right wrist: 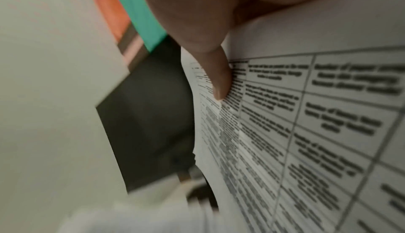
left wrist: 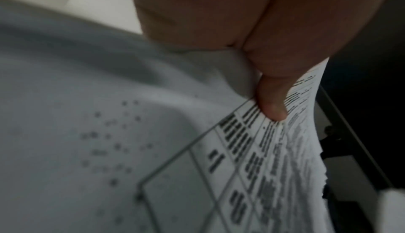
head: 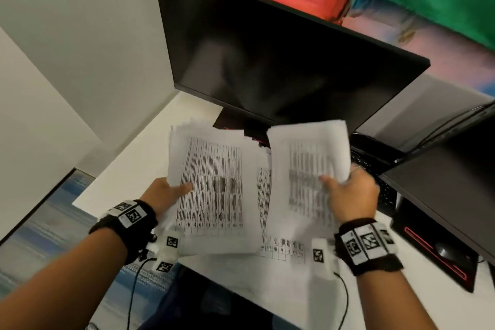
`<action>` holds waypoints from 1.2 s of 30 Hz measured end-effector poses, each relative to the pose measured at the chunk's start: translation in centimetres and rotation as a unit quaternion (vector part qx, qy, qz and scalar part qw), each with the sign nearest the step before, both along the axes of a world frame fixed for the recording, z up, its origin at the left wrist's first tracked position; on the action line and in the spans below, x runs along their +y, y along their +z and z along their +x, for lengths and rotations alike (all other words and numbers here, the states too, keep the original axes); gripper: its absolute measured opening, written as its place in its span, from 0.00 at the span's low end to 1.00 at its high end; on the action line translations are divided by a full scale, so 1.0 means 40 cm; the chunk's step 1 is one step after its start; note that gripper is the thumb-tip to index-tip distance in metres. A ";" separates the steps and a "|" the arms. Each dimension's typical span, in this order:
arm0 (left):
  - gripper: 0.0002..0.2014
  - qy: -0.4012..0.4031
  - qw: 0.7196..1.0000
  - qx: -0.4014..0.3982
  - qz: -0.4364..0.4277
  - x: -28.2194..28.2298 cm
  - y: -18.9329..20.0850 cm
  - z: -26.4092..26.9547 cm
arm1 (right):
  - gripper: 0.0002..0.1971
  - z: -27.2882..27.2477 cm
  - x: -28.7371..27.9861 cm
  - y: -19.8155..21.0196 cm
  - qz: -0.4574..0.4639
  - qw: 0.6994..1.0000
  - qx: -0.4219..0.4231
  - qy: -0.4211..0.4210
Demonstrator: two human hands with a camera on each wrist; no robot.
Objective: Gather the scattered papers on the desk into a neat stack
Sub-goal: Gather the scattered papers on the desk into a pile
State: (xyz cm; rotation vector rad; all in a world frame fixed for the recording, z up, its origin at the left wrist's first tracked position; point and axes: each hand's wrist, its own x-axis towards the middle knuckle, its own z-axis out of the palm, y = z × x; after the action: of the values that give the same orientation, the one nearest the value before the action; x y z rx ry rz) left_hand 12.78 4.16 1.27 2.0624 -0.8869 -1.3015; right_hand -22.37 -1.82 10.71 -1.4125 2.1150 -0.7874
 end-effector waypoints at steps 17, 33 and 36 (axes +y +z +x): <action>0.27 0.020 1.000 -0.003 0.001 -0.015 -0.023 -0.036 | 0.29 0.154 -0.020 -0.239 0.175 0.976 -0.119 0.049; 0.16 -0.050 0.989 -0.135 -0.025 0.000 -0.051 -0.012 | 0.43 0.057 0.090 -0.309 0.224 0.970 -0.025 -0.088; 0.16 -0.019 0.992 -0.120 -0.027 0.010 -0.064 0.008 | 0.46 0.063 0.071 -0.296 0.269 0.954 -0.059 -0.115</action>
State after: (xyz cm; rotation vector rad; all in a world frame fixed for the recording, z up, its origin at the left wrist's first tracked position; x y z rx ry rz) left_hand 13.11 4.57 -1.28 2.1996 -1.0592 -1.0491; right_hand -19.86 1.01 -1.15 -0.8236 2.1966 -0.3172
